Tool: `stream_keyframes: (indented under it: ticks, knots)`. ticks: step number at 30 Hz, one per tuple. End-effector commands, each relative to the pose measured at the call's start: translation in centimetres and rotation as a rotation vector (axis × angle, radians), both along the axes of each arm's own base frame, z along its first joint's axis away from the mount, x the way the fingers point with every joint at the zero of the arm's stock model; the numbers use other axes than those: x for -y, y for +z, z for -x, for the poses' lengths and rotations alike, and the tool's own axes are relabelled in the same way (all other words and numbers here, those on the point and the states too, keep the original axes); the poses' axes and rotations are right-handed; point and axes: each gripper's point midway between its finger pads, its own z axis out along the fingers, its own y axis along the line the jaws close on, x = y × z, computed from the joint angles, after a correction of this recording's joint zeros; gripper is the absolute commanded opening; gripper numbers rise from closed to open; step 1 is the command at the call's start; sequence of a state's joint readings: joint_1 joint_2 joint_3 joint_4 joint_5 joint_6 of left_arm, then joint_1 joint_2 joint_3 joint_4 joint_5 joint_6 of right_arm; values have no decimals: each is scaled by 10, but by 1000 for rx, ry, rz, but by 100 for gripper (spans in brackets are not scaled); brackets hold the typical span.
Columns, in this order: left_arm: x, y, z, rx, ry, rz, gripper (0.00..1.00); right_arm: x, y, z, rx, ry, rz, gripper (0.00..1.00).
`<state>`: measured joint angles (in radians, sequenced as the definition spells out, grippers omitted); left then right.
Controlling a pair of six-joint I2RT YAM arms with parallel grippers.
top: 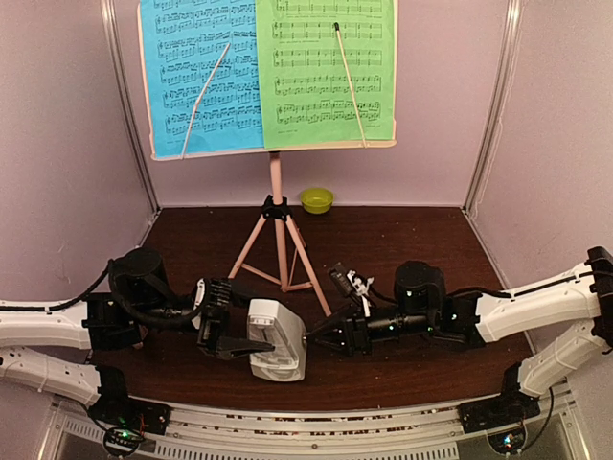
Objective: Set up the instrument practice props
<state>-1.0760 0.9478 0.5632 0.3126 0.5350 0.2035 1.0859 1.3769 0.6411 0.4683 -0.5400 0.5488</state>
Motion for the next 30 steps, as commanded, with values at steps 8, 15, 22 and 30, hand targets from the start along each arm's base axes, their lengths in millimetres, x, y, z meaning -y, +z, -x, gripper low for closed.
stream_keyframes:
  ticks: [8, 15, 22, 30]
  knots:
    - [-7, 75, 4, 125, -9, 230, 27, 2, -2, -5, 50, 17, -31, 49]
    - [-6, 78, 2, 138, 4, 232, 27, -3, -1, -2, 23, 43, -61, 43]
    - [-6, 81, 2, 139, 5, 237, 26, -8, -3, 1, -1, 63, -77, 32]
    - [-6, 79, 2, 137, 3, 229, 26, -8, 2, 0, -39, 55, -105, 6]
